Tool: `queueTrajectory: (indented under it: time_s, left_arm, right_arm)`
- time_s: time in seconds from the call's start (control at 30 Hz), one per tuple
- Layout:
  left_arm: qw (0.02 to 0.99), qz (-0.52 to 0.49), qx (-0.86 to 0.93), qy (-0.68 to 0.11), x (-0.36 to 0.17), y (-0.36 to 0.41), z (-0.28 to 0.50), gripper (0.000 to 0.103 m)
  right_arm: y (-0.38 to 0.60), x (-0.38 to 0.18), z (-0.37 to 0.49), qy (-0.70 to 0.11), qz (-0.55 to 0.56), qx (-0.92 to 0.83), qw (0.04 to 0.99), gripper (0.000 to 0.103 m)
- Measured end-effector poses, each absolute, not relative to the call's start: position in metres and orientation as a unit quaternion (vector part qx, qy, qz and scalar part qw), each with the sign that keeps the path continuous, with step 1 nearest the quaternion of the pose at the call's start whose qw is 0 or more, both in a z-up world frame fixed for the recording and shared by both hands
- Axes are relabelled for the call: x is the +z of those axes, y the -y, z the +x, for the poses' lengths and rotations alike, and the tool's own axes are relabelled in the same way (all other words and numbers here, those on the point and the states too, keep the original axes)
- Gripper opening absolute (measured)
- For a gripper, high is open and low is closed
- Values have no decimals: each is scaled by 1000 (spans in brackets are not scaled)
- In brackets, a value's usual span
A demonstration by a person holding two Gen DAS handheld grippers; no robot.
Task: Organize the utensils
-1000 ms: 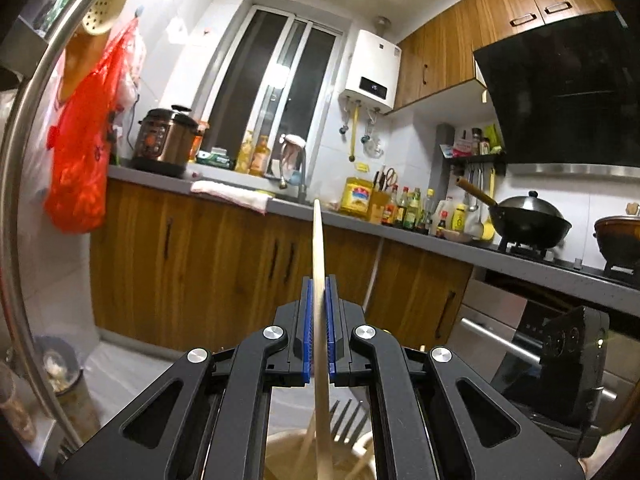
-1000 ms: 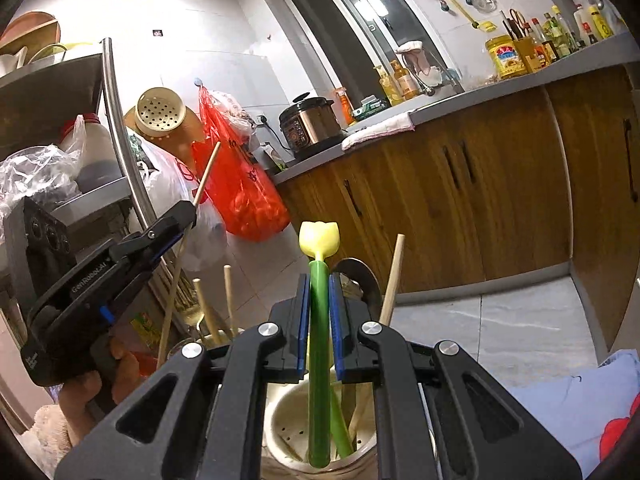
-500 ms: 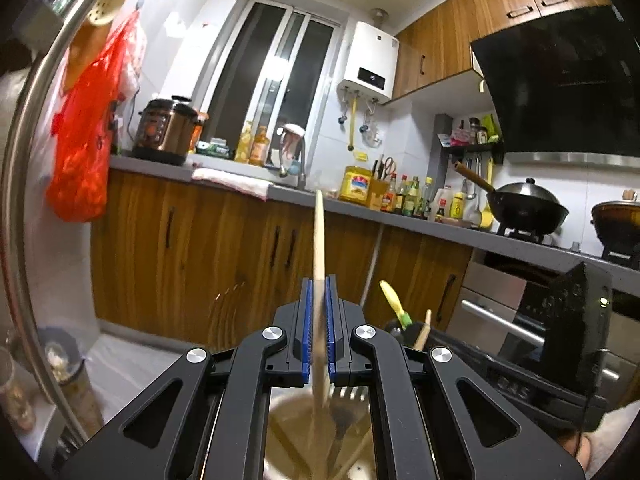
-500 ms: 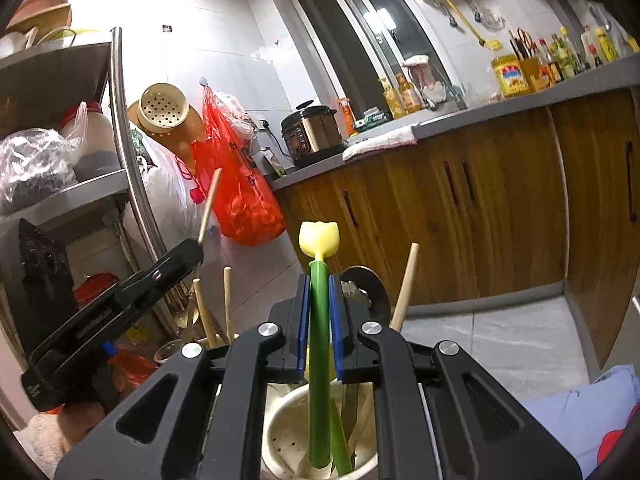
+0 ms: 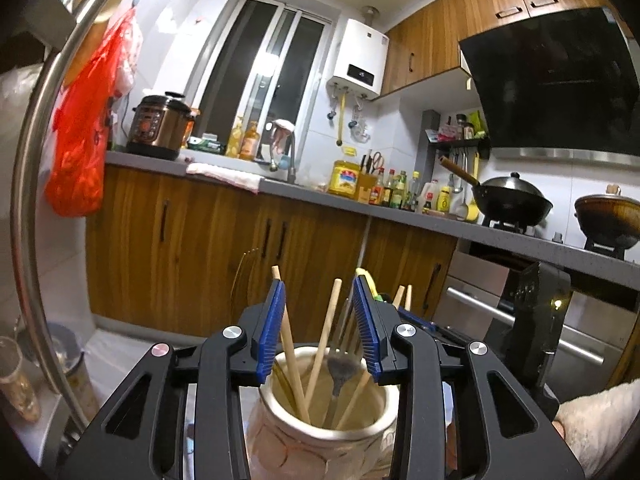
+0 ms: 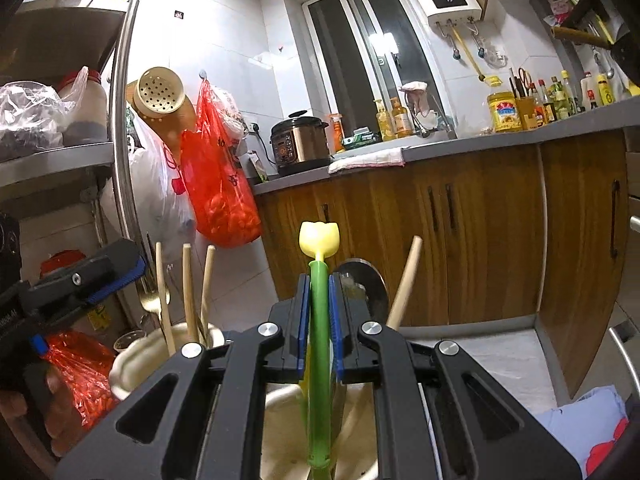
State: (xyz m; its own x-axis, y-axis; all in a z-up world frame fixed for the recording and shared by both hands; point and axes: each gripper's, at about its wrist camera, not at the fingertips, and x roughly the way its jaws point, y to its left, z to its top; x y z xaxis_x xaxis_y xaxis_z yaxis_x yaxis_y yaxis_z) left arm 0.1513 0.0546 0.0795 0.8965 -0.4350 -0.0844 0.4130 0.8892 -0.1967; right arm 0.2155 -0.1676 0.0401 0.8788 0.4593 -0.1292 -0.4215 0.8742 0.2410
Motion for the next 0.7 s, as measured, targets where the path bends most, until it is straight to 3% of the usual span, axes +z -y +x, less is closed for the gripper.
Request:
queueTrajectory:
  time_s: [0.17, 0.27, 0.7]
  left_arm:
    - [970, -84, -222, -60, 86, -56, 137, 38]
    - [971, -81, -218, -60, 90, -56, 125, 42]
    - [973, -97, -180, -109, 94, -43, 38, 43]
  right_arm:
    - [181, 42, 207, -105, 118, 235, 959, 12]
    - [188, 45, 198, -112, 125, 236, 957, 20]
    - [222, 53, 93, -168, 137, 220, 951, 21]
